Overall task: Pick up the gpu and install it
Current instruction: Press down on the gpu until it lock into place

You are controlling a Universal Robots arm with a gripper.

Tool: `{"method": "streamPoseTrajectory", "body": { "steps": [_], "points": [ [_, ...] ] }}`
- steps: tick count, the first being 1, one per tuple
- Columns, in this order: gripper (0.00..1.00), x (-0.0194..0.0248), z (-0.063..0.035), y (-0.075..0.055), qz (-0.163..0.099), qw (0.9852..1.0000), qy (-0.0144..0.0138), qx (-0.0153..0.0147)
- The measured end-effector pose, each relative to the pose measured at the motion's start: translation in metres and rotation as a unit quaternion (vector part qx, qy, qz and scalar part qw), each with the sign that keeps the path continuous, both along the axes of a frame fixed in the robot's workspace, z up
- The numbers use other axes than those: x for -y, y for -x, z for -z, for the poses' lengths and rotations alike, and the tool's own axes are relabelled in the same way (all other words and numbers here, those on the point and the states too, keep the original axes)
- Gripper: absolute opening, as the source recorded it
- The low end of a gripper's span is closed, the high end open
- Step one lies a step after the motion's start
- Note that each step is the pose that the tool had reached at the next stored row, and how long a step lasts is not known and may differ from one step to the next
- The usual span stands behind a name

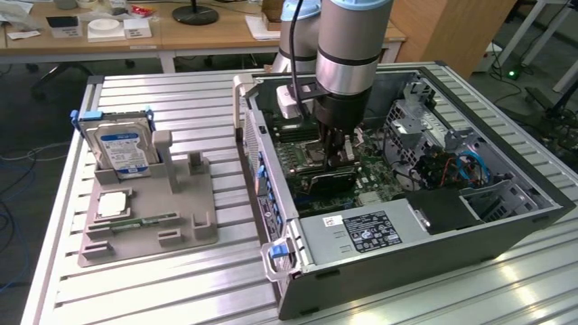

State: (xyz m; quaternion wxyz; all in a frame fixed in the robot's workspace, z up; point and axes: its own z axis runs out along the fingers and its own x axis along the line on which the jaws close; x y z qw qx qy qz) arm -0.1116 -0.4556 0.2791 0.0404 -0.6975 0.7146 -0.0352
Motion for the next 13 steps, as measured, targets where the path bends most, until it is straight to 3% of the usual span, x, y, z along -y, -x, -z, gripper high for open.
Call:
{"method": "streamPoseTrajectory", "body": {
  "steps": [11,13],
  "points": [
    [0.11,0.0,-0.0015,0.013,0.001,1.0,-0.0001,-0.0005],
    [0.11,0.0,-0.0026,0.014,0.001,1.0,-0.0002,-0.0081]
  ]
}}
